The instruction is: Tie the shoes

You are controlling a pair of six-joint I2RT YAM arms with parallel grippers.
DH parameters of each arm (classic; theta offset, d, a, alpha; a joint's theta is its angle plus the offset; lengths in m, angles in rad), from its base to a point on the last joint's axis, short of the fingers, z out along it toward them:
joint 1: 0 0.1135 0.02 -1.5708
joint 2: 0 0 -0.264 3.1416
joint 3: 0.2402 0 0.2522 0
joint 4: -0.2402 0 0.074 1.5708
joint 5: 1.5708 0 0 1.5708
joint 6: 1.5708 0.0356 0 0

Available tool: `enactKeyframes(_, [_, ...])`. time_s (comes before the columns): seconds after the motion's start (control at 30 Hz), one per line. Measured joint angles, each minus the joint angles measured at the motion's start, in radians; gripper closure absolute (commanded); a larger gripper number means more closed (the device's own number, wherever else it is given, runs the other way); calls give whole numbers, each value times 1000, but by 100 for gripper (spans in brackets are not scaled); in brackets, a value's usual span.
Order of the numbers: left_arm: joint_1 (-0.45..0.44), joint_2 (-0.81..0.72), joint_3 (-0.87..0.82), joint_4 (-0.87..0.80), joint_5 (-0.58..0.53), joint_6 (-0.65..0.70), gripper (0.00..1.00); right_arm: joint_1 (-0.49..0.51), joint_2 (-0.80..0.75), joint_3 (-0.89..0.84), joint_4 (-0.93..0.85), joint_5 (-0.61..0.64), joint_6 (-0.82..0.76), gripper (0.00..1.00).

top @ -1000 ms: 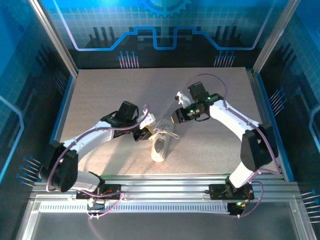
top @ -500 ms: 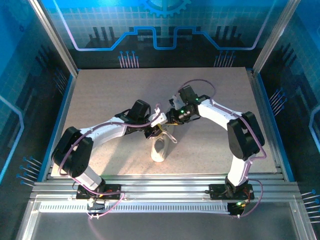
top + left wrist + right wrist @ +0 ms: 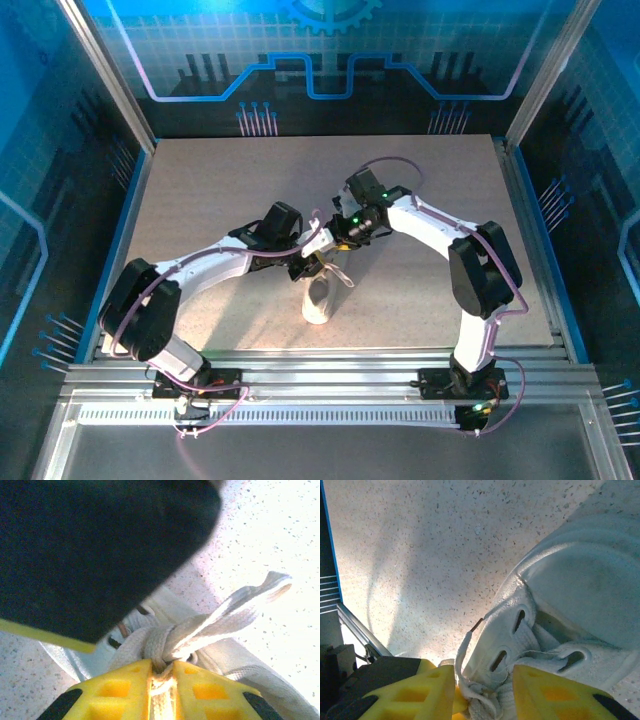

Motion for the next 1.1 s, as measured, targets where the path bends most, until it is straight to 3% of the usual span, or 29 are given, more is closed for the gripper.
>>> enactKeyframes(0.6, [-2, -29, 41, -125, 1, -22, 80, 1, 0, 79, -129, -38, 118, 65])
enactKeyframes(0.77, [-2, -46, 41, -126, -4, -37, 73, 1, 0, 79, -142, -19, 140, 63])
enactKeyframes(0.97, [-1, -73, 41, -112, -7, -74, 73, 1, 5, 76, -142, -8, 163, 61])
enactKeyframes(1.1, [5, -72, 41, -85, -4, -108, 74, 1, 11, 64, -127, 0, 171, 65])
